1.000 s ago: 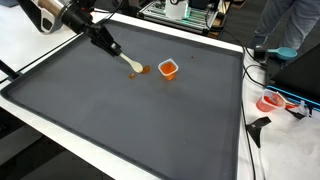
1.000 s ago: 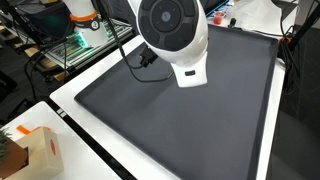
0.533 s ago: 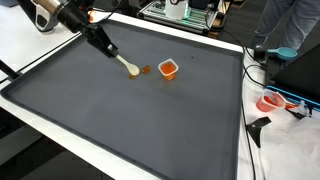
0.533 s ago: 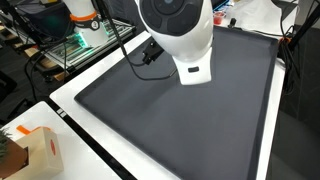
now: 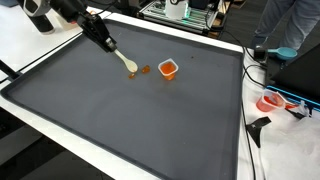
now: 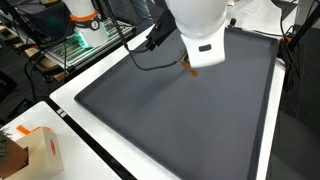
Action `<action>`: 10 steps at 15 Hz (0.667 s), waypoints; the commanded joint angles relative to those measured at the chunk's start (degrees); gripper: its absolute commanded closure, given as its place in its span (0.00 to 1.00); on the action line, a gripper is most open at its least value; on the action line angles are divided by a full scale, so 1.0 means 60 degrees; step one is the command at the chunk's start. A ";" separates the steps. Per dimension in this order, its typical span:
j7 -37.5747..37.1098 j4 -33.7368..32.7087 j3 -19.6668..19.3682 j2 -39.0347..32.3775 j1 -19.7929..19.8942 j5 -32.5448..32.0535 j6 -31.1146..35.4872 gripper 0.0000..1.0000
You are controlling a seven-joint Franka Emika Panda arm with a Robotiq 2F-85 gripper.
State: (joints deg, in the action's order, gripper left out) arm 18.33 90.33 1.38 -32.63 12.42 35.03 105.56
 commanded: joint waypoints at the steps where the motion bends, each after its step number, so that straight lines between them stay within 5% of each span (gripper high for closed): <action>1: -0.0388 0.0355 -0.0133 0.0595 -0.0307 -0.0684 0.0151 0.97; 10: -0.1056 0.0832 -0.0104 0.1825 -0.1083 -0.2504 0.0604 0.97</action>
State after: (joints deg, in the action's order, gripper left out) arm 13.70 91.15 1.37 -25.53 7.78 23.62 106.64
